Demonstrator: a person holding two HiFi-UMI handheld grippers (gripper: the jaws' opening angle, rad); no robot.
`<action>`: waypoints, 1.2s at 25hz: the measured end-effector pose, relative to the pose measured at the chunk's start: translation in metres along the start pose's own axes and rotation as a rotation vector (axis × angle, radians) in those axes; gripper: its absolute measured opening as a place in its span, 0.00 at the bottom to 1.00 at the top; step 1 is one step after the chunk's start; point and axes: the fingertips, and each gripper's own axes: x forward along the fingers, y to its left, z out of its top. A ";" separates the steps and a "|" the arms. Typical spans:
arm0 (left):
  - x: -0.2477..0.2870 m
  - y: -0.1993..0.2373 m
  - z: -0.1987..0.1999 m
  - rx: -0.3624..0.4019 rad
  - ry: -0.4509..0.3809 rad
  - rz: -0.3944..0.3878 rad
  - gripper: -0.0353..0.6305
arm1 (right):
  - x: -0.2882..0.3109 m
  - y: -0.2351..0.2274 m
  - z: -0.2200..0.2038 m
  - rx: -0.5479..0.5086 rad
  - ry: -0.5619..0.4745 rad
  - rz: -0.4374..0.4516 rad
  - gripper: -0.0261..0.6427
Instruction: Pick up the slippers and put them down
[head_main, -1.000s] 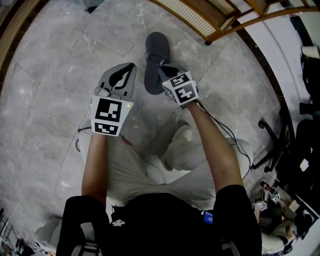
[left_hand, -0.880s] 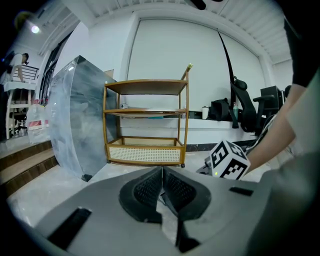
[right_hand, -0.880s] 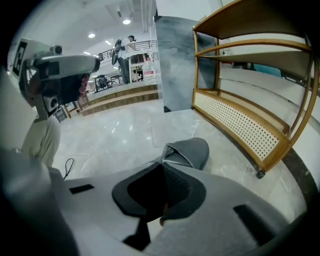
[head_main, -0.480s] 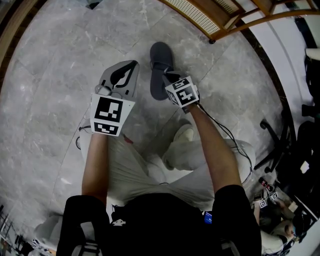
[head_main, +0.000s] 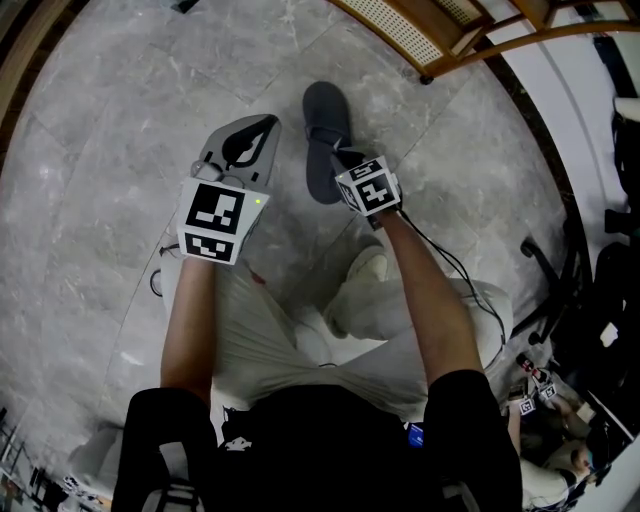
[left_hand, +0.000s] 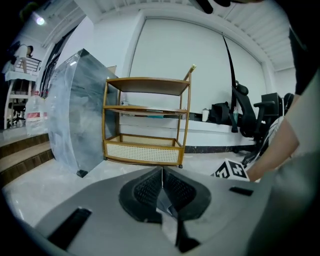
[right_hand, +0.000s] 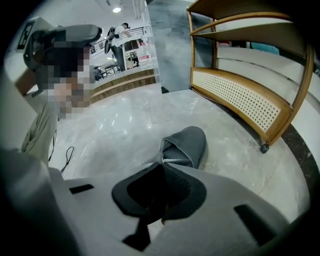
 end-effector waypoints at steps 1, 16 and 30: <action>0.000 0.002 -0.001 -0.005 0.000 0.007 0.06 | 0.000 0.000 -0.001 -0.002 0.002 0.001 0.05; 0.003 -0.005 -0.001 0.037 0.010 0.021 0.06 | -0.008 -0.003 -0.001 -0.020 -0.023 0.023 0.11; 0.016 0.005 0.001 0.020 0.021 0.067 0.06 | -0.050 -0.030 0.060 -0.018 -0.125 -0.030 0.04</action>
